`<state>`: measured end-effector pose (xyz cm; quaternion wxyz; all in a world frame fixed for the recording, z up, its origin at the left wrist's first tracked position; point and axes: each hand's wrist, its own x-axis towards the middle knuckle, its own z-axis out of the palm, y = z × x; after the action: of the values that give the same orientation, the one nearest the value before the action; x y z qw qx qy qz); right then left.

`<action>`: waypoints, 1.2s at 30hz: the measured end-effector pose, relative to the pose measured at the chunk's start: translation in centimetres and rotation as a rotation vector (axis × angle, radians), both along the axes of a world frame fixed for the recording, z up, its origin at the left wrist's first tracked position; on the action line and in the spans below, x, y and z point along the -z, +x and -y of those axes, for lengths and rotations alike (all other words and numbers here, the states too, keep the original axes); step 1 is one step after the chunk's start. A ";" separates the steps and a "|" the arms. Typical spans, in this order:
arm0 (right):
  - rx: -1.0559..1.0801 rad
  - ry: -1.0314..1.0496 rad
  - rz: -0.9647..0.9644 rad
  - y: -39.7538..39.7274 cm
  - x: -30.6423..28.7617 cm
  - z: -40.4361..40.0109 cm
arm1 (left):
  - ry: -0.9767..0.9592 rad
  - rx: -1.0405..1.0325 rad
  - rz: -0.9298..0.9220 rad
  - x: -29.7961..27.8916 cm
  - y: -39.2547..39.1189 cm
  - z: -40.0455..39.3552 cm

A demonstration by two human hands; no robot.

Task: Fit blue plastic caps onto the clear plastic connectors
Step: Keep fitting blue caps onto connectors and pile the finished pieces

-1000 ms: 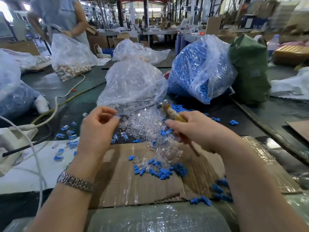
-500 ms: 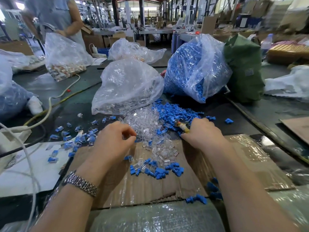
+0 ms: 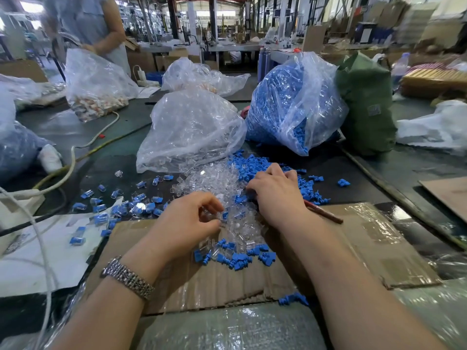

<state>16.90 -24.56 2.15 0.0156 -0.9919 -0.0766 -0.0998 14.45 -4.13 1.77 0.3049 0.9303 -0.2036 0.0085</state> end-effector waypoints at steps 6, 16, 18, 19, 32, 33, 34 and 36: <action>-0.015 0.029 -0.111 -0.5 -0.3 0.7 | 0.038 -0.011 0.042 0.2 0.0 0.2; 0.001 -0.045 -0.178 -0.9 -1.1 2.4 | -0.022 -0.035 0.028 0.2 0.1 0.1; 0.007 -0.086 -0.158 -1.0 -1.1 2.1 | -0.095 -0.047 0.005 0.2 0.3 0.1; 0.008 -0.092 -0.146 -0.9 -1.1 1.9 | -0.164 -0.052 -0.028 0.1 0.4 0.1; 0.088 0.138 -0.066 -1.4 -2.0 2.1 | -0.781 0.018 -0.484 0.1 1.1 -0.7; 0.085 0.181 -0.060 -1.5 -2.1 2.1 | -0.777 0.025 -0.481 0.1 1.1 -0.7; 0.068 0.253 -0.081 -1.5 -2.0 2.3 | -0.770 0.028 -0.476 0.1 1.1 -0.8; -0.006 0.423 -0.179 -1.5 -2.0 2.5 | -0.763 0.023 -0.458 0.0 1.2 -0.8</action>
<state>15.37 -27.11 4.18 0.2302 -0.9713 -0.0552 -0.0252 15.61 -3.30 1.74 0.6636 0.7268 -0.1236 -0.1269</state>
